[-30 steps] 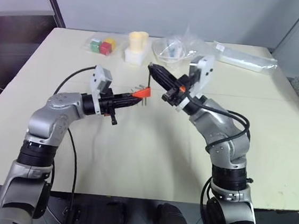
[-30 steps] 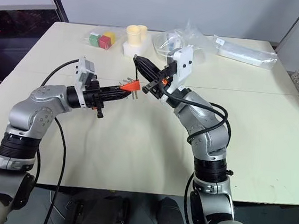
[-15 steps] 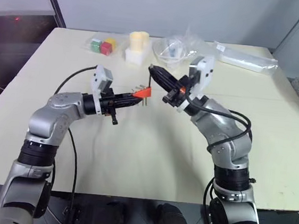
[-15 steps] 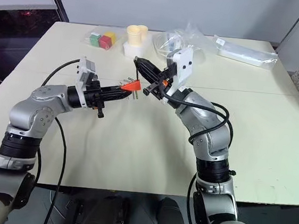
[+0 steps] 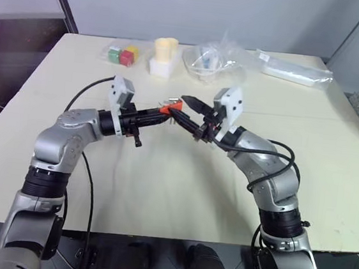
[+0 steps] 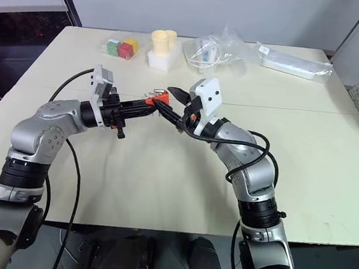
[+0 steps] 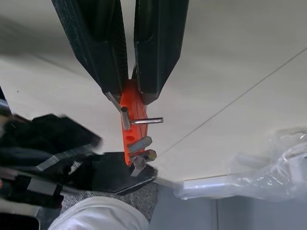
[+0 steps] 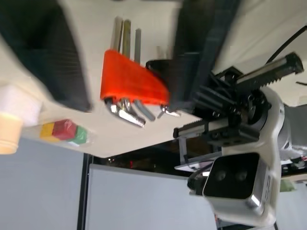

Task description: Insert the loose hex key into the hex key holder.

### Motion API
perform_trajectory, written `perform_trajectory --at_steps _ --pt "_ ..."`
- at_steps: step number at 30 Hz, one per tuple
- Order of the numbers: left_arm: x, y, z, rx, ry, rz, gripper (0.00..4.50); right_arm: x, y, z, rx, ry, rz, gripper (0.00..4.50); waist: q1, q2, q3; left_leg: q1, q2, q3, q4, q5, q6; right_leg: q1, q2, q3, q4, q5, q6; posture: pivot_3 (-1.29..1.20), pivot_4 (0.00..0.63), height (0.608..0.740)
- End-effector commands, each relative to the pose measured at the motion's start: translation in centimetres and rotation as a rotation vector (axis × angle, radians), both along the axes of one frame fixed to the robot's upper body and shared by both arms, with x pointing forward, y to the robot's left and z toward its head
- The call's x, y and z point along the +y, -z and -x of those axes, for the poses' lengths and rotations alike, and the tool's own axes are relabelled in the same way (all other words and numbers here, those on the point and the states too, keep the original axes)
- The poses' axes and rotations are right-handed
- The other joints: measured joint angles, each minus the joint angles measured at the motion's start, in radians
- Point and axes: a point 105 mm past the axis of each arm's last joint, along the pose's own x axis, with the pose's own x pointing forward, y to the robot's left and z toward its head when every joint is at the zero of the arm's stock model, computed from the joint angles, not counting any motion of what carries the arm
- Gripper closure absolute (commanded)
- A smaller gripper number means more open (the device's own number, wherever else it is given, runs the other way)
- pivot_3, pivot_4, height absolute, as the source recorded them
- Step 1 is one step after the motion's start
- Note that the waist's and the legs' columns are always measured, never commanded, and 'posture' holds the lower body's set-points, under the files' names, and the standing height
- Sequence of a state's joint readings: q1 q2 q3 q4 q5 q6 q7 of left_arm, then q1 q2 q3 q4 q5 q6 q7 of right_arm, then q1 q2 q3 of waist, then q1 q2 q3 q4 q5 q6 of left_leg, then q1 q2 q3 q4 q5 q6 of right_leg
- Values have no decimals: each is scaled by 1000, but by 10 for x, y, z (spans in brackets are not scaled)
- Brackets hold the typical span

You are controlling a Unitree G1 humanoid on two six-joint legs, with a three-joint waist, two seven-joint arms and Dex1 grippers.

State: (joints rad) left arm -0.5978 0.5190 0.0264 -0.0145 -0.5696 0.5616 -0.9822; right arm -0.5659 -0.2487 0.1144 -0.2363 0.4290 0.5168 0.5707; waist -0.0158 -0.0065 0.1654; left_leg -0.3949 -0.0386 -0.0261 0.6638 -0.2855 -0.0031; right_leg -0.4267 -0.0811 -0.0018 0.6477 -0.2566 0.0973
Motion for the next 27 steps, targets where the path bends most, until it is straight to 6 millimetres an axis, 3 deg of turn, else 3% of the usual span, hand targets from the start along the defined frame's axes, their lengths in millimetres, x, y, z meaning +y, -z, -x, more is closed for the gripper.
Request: perform_trajectory --at_steps 1,13,22,27 --pt "2 -17 2 -66 3 22 4500 0 -12 10 -58 -35 8 73 0 0 0 0 0 0 0 0 0 0 0 0 0 0 0 0 150 740" --pt "5 -5 5 16 -31 62 4500 -36 11 7 -1 18 124 73 1 0 0 0 0 0 0 0 0 1 0 0 0 0 0 0 150 740" --pt "13 8 19 207 -66 130 4500 -34 20 10 31 18 132 73 2 0 0 0 0 0 1 0 0 1 0 1 0 0 0 0 150 740" --pt "24 26 26 377 -106 172 4500 -32 25 12 42 21 134 73 2 0 0 0 0 0 1 0 0 1 -1 1 0 0 0 0 150 740"
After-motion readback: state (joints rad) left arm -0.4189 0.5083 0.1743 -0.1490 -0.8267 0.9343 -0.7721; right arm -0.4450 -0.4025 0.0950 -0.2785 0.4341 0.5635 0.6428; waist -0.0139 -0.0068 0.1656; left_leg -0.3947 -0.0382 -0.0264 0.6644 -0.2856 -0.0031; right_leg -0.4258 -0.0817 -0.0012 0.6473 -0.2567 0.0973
